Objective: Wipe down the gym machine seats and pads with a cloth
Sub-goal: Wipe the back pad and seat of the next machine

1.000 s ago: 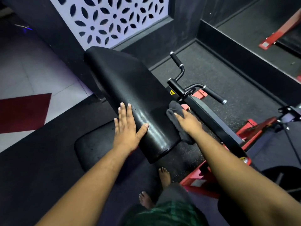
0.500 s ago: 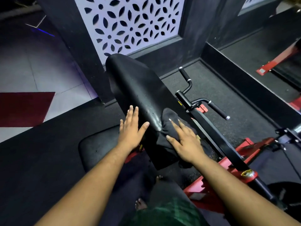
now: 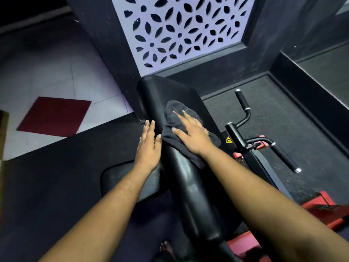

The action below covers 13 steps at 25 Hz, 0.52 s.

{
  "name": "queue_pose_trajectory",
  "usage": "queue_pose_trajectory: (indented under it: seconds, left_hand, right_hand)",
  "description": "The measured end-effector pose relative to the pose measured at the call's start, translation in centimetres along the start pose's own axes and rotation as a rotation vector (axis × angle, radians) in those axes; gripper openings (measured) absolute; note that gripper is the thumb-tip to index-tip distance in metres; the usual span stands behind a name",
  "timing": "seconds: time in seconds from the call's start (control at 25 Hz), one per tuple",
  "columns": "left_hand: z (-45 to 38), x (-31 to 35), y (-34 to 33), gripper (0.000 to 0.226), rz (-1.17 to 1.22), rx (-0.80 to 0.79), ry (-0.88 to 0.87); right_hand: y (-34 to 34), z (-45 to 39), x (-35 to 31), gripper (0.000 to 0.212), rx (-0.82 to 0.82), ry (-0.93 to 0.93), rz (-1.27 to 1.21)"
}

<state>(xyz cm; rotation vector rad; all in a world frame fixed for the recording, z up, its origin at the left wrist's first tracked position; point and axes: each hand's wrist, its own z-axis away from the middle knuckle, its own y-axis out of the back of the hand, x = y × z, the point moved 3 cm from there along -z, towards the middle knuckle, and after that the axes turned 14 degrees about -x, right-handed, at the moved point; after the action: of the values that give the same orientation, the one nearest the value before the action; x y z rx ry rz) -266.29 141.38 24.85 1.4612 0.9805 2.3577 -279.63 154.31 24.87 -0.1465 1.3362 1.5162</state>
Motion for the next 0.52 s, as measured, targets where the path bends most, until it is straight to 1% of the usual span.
queue_pose_trajectory:
  seconds: [0.08,0.16,0.2,0.28,0.36,0.48,0.52]
  left_hand:
    - [-0.6,1.1,0.0,0.060,-0.004,-0.015,-0.011]
    - [-1.0,1.9,0.1,0.062,-0.040,-0.040,-0.013]
    - [-1.4,2.2,0.1,0.063,-0.046,-0.046,0.001]
    - [-2.1,2.5,0.0,0.064,-0.046,-0.053,0.025]
    - [-3.4,2.9,0.2,0.063,-0.034,-0.029,0.020]
    - [-5.6,3.8,0.4,0.062,0.075,0.033,0.047]
    - [-6.3,4.2,0.3,0.065,0.041,0.043,0.050]
  right_hand:
    - [-0.9,3.0,1.8,0.073,0.064,0.057,-0.018]
    - [-2.1,5.4,2.8,0.073,0.071,0.026,-0.045]
    - [-2.1,5.0,2.9,0.071,0.064,-0.011,-0.058]
    - [-1.2,2.1,2.0,0.064,0.083,-0.087,-0.079]
    - [0.4,-2.5,1.4,0.057,0.110,-0.136,-0.110]
    - [3.0,-9.0,1.8,0.055,0.124,-0.178,-0.152]
    - [3.8,-10.9,1.8,0.055,0.124,-0.178,-0.159]
